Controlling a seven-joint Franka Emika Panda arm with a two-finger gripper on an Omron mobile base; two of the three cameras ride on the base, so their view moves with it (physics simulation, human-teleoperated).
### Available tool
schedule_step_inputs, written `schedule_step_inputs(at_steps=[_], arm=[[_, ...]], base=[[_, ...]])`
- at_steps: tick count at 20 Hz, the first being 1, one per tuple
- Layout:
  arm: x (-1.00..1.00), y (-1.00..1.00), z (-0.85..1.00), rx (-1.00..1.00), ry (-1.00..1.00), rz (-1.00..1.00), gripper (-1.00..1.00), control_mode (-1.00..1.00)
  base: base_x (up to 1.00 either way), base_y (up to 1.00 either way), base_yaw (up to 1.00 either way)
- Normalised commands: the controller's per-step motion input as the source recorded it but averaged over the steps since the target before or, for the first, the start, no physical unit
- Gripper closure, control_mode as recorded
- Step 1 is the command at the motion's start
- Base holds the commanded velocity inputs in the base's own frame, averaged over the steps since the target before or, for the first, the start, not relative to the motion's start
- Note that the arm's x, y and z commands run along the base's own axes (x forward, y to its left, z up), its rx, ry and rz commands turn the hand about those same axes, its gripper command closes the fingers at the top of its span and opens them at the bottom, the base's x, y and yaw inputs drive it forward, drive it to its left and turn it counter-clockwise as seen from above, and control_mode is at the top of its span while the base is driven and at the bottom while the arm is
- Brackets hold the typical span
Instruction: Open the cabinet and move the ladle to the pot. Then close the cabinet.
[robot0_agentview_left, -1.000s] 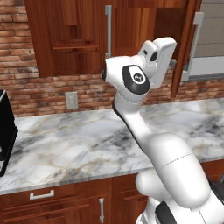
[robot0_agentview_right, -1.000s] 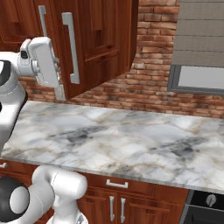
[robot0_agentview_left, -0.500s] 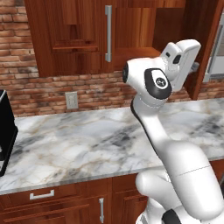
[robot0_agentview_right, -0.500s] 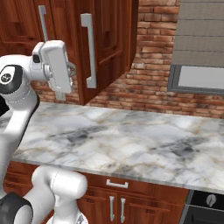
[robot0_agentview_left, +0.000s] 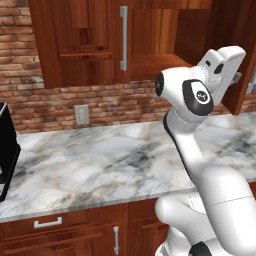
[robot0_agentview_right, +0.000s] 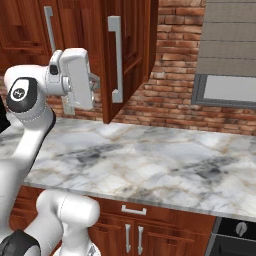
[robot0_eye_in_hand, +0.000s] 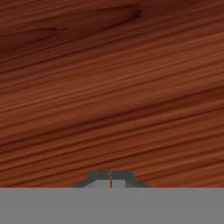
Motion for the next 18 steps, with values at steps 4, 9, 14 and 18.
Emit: schedule_step_inputs(at_steps=[4, 9, 14, 18], arm=[[0.00, -0.02, -0.04, 0.03, 0.00, 0.00, 1.00, -1.00], [-0.01, 0.24, -0.02, 0.12, -0.10, 0.04, 1.00, -1.00], [0.04, 0.76, 0.02, 0.10, -0.34, 0.18, 1.00, -1.00], [0.03, 0.73, 0.02, 0.07, -0.38, 0.23, 1.00, -1.00]], base=[[0.00, 0.00, 0.00], [0.00, 0.00, 0.00], [0.00, 0.00, 0.00], [0.00, 0.00, 0.00]])
